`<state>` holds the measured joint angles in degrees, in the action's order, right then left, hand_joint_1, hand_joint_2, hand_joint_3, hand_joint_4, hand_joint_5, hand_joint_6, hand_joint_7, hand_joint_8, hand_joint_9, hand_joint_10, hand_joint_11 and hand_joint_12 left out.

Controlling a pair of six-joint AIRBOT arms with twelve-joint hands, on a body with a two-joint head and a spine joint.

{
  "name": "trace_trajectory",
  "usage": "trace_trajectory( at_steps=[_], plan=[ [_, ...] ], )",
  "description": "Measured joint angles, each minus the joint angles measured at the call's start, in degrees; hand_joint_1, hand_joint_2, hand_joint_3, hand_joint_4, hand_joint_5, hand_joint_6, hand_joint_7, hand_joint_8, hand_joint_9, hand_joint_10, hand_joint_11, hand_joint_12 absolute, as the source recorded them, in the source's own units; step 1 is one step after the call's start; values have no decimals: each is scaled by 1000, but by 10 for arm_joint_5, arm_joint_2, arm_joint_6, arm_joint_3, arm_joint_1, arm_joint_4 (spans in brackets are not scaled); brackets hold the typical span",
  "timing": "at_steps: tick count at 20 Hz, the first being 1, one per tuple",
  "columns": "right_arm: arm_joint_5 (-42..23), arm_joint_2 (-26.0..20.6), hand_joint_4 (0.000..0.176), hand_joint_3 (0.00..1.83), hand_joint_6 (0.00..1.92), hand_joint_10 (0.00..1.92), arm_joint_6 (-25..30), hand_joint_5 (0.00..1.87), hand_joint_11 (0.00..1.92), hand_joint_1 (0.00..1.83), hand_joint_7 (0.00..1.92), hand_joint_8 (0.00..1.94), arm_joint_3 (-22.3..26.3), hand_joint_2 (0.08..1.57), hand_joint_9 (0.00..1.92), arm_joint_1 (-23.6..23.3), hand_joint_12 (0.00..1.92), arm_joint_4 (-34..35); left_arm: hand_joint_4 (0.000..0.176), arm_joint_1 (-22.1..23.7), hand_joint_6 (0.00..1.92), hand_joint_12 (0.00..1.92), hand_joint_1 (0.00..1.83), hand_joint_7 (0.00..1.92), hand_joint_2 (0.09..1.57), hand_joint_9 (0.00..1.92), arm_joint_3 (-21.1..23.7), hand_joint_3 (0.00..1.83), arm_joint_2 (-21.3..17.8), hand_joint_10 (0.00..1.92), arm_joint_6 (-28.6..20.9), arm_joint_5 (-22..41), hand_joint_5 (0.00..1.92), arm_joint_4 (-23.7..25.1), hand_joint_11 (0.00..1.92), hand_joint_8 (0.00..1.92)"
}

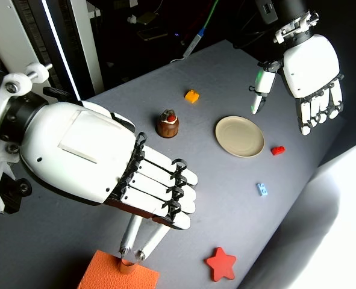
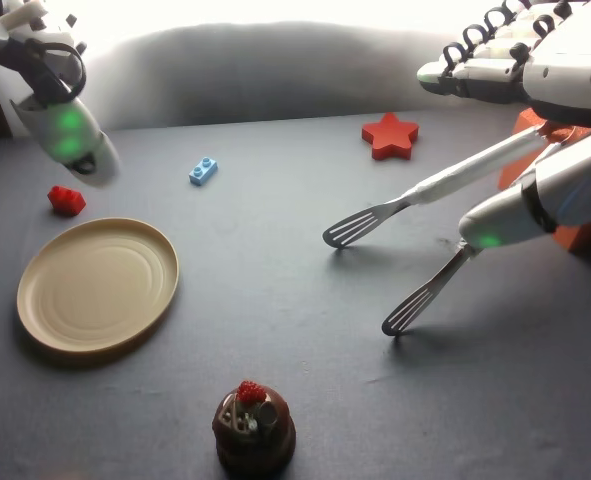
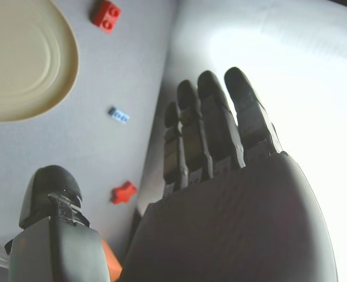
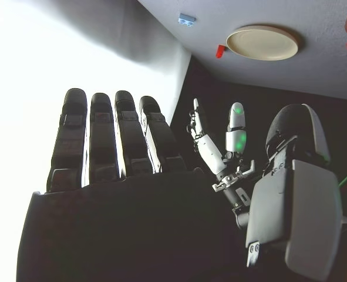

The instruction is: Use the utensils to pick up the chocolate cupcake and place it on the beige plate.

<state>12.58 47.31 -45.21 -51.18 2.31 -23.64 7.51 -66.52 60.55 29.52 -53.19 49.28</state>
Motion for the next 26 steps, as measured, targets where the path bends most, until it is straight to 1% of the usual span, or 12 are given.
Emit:
trace_trajectory(
  at_steps=[3, 4, 5, 7, 10, 12, 13, 15, 16, 18, 22, 26],
  plan=[
    [0, 2, 0, 39, 0, 0, 0, 0, 0, 107, 0, 0, 0, 887, 0, 2, 0, 0, 0, 0, 0, 46, 254, 0, 926, 0, -3, 15, 0, 0, 2, 1, 0, 7, 0, 0],
    [11, 17, 0, 34, 0, 0, 0, 0, 0, 130, 0, 0, -6, 891, 0, 2, 0, -2, 0, 0, 5, 56, 310, 6, 924, 0, -3, 10, 0, 0, 2, 0, 15, 7, 7, 2],
    [12, 19, 0, 33, 0, 0, 0, 0, 0, 107, 0, 0, -7, 896, 0, 2, 0, -1, 0, 0, 1, 142, 255, 13, 932, 13, -3, 0, 0, 0, 2, 1, 10, 7, 1, 3],
    [24, 46, 0, 30, 0, 0, 0, 0, 0, 128, 0, 0, -24, 899, 0, 2, 0, 0, 0, 0, 4, 159, 252, 23, 935, 20, -3, 0, 0, 3, 3, 1, 20, 6, 0, 5],
    [40, 83, 0, 21, 0, 0, 0, 0, 0, 150, 0, 0, -63, 895, 0, 0, 0, 0, 0, 0, 5, 76, 262, 3, 934, 2, -10, 0, 2, 0, 4, 0, 11, 5, 0, 0],
    [57, 102, 0, 14, 0, 2, 0, 0, 11, 161, 0, 0, -80, 886, 5, 0, 5, 0, 0, 0, 3, 105, 273, 25, 924, 15, -16, 0, 3, 1, 5, -2, 32, 7, 1, 1],
    [70, 112, 0, 13, 0, 0, 1, 0, 19, 184, 0, 0, -89, 887, 0, 0, 9, 1, 0, 2, 0, 20, 288, 4, 933, 2, -16, 2, 4, 0, 5, -1, 6, 4, 0, 0],
    [87, 125, 0, 4, 7, 14, 23, 19, 84, 236, 32, 11, -106, 873, 41, -1, 42, 4, 0, 5, 0, 0, 296, 0, 931, 0, -22, 1, 8, 0, 7, 0, 0, -2, 0, 0],
    [100, 128, 0, 0, 15, 2, 33, 23, 16, 258, 34, 25, -114, 868, 64, -6, 283, 6, 0, 8, 0, 2, 308, 0, 929, 0, -22, 0, 8, 0, 9, 0, 0, -2, 4, 0],
    [109, 136, 0, 8, 9, 1, 42, 30, 0, 234, 44, 10, -133, 888, 75, -9, 434, 2, 0, 8, 0, 7, 276, 0, 935, 1, -23, 3, 8, 0, 11, 0, 0, 4, 14, 0],
    [131, 166, 0, 17, 5, 7, 59, 22, 0, 465, 31, 5, -165, 947, 68, -6, 396, 5, 0, 10, 9, 27, 305, 19, 918, 33, -23, 0, 8, 12, 23, 1, 26, -11, 53, 7],
    [128, 184, 0, 17, 2, 1, 59, 22, 0, 486, 25, 1, -183, 984, 56, 2, 360, 19, 0, 10, 0, 208, 291, 22, 923, 37, -28, 1, 8, 0, 28, -4, 30, -9, 0, 0]
  ],
)
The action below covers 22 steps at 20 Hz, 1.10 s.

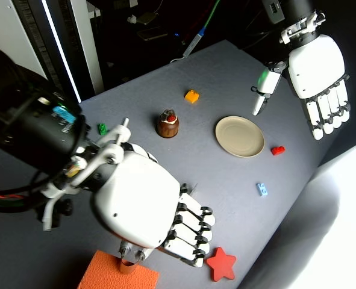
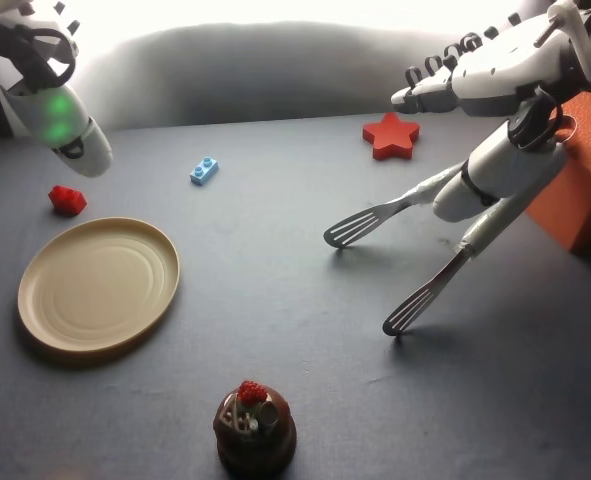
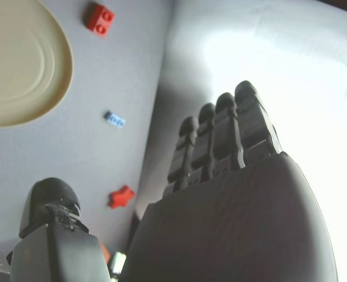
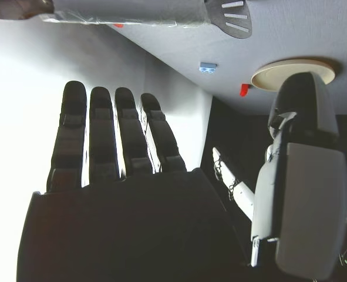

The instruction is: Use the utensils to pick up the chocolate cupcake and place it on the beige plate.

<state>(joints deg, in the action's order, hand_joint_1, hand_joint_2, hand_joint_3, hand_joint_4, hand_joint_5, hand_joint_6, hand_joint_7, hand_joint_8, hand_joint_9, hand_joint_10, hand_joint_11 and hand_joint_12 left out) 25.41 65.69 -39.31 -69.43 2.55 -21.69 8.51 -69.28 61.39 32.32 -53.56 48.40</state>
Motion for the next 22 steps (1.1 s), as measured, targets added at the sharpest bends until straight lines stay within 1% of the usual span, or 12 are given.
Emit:
trace_trajectory(
  at_steps=[1, 2, 3, 4, 5, 10, 13, 15, 16, 18, 20, 22],
  plan=[
    [2, 0, 0, 16, 2, 1, -17, 22, 0, 486, 25, 1, -1, 985, 56, 0, 359, 21, 0, 0, 0, 210, 291, 22, 923, 37, 0, 1, 0, 0, 0, -2, 30, 1, 0, 0],
    [0, 0, 0, 9, 15, 0, -28, 93, 0, 645, 96, 13, -1, 985, 36, 2, 216, 41, 0, 0, 0, 228, 271, 24, 927, 36, 1, 2, 0, 0, 0, -3, 32, 0, 0, 0],
    [1, 2, 0, 9, 15, 0, -31, 93, 0, 645, 96, 13, -1, 985, 36, 2, 216, 47, 0, 1, 0, 228, 271, 24, 927, 36, 1, 2, 0, 0, 2, -3, 32, 0, 0, 0],
    [4, 3, 0, 5, 3, 4, -32, 122, 0, 671, 141, 2, -1, 1001, 17, 4, 97, 54, 0, 6, 0, 229, 275, 21, 929, 37, 1, 3, 0, 0, 7, -3, 13, -5, 0, 0],
    [8, 3, 0, 10, 7, 4, -34, 135, 0, 662, 150, 4, -1, 1017, 12, 4, 78, 57, 0, 9, 1, 179, 262, 15, 935, 30, 1, 4, 2, 1, 7, 0, 3, -1, 0, 1],
    [9, 2, 2, 1, 2, 3, -36, 147, 0, 698, 153, 1, -1, 1023, 29, 6, 144, 56, 0, 13, 0, 84, 285, 0, 922, 10, 2, 0, 2, 3, 23, -16, 0, -35, 0, 0],
    [6, 2, 16, 0, 2, 0, -42, 132, 0, 718, 154, 3, -1, 1006, 26, 17, 112, 57, 0, 13, 3, 157, 305, 2, 911, 8, 2, 0, 2, 0, 23, -17, 15, -28, 0, 0],
    [5, 2, 17, 0, 1, 2, -43, 126, 0, 711, 151, 2, -1, 1008, 31, 25, 98, 57, 0, 13, 3, 157, 307, 0, 912, 5, 2, 0, 2, 0, 24, -17, 16, -25, 0, 0],
    [6, 3, 19, 0, 0, 0, -45, 110, 0, 669, 125, 0, -1, 1011, 20, 27, 133, 57, 0, 13, 1, 105, 305, 0, 911, 0, 2, 0, 2, 0, 23, -17, 4, -22, 0, 0],
    [6, 3, 23, 1, 4, 0, -45, 86, 0, 650, 93, 3, -1, 1022, 0, 28, 16, 57, 0, 13, 1, 73, 292, 0, 913, 1, 2, 0, 2, 0, 23, -17, 3, -19, 0, 0],
    [2, 4, 24, 1, 5, 0, -45, 82, 0, 649, 90, 3, -3, 1022, 0, 28, 0, 57, 0, 13, 1, 69, 292, 0, 913, 1, 2, 0, 2, 0, 23, -16, 3, -18, 0, 0],
    [2, 5, 26, 0, 0, 0, -45, 2, 0, 635, 3, 0, -3, 944, 0, 28, 0, 57, 0, 13, 2, 68, 324, 0, 910, 5, 2, 0, 2, 1, 24, -16, 7, -17, 0, 0]
  ],
)
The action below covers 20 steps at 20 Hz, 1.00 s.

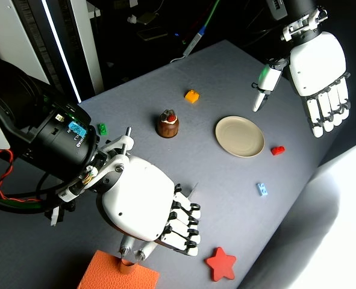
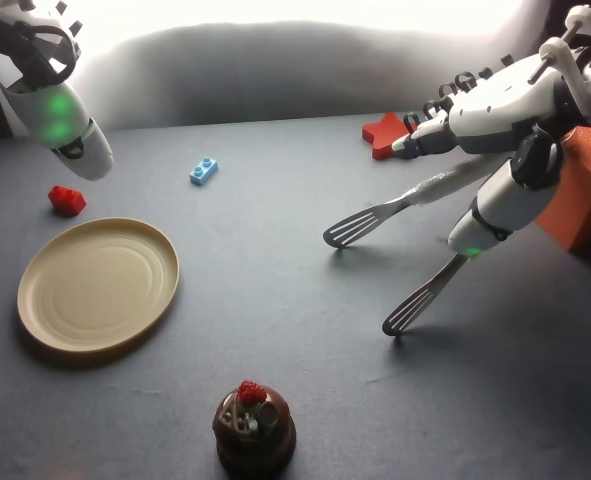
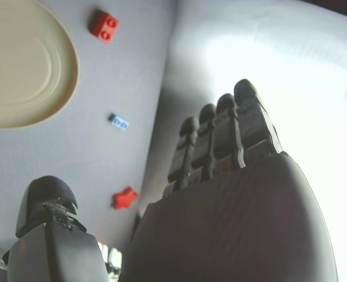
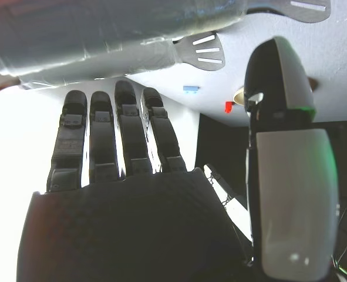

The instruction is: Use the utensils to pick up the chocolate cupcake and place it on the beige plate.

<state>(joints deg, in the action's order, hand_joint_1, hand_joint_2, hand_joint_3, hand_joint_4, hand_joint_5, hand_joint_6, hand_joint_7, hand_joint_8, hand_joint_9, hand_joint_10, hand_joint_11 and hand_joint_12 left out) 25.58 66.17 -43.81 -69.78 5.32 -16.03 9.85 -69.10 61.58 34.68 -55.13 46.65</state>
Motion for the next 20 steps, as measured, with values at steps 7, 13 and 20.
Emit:
trace_trajectory(
  at_steps=[7, 13, 20],
  plan=[
    [-10, 6, 0, 0, 0, 0, -16, 0, 0, 401, 0, 0, -24, 820, 0, 24, 0, 0, 0, 0, 0, 79, 312, 0, 903, 0, 0, 0, 0, 0, 0, 1, 0, 0, 0, 0],
    [-27, 9, 0, 0, 0, 0, -33, 0, 0, 442, 0, 0, -24, 824, 0, 29, 0, 0, 0, 0, 0, 212, 343, 0, 901, 1, 0, 0, 0, 0, 0, 1, 0, 0, 0, 0],
    [-31, 14, 6, 19, 0, 0, -39, 0, 0, 568, 0, 0, -32, 900, 0, 38, 0, 0, 0, 1, 0, 373, 362, 0, 902, 9, 0, 2, 0, 0, 0, 1, 0, 0, 0, 0]
  ],
)
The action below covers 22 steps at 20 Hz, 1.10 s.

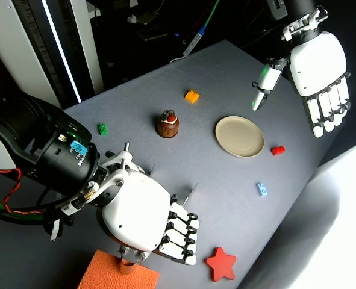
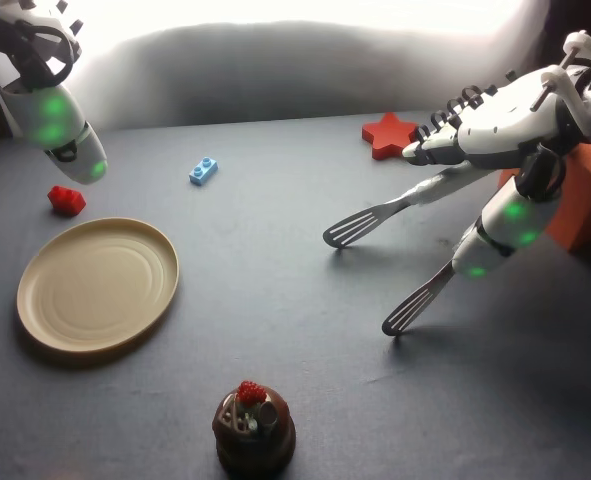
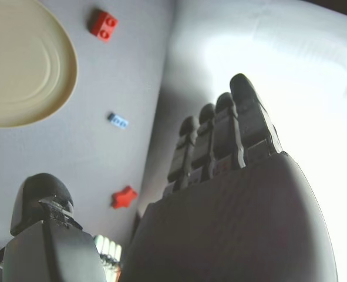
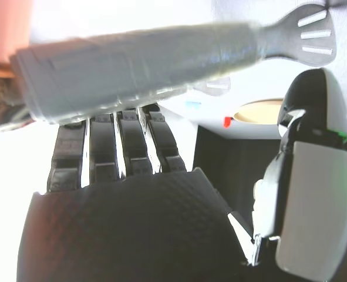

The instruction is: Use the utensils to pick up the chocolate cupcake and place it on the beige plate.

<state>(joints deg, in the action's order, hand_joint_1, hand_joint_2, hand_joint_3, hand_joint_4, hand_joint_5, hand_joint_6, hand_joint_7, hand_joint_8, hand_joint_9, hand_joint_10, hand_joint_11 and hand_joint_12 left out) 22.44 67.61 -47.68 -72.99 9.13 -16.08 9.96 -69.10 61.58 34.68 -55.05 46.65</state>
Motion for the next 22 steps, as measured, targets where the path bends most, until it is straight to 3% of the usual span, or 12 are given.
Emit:
trace_trajectory(
  at_steps=[3, 9, 14, 22],
  plan=[
    [0, 2, 0, 20, 0, 0, 0, 0, 0, 718, 0, 0, -1, 920, 0, 0, 0, 0, 0, 0, 0, 313, 368, 0, 897, 5, 0, 0, 0, 3, 0, 0, 1, 0, 0, 0],
    [11, 3, 6, 16, 0, 0, 0, 0, 0, 828, 0, 0, -1, 956, 0, -19, 0, 0, 0, 0, 1, 388, 401, 1, 890, 23, 0, 0, 0, 4, 1, 0, 19, 0, 0, 0],
    [25, 4, 11, 6, 0, 0, -7, 0, 0, 847, 0, 0, -1, 947, 0, -18, 0, 2, 0, 0, 5, 210, 395, 0, 891, 0, 0, 0, 0, 0, 1, 0, 26, 0, 0, 0],
    [31, 4, 20, 0, 0, 0, -13, 0, 0, 822, 0, 0, -1, 943, 0, -17, 0, 2, 0, 0, 0, 333, 401, 0, 900, 16, 0, 0, 0, 3, 2, -3, 0, 0, 0, 0]
  ],
)
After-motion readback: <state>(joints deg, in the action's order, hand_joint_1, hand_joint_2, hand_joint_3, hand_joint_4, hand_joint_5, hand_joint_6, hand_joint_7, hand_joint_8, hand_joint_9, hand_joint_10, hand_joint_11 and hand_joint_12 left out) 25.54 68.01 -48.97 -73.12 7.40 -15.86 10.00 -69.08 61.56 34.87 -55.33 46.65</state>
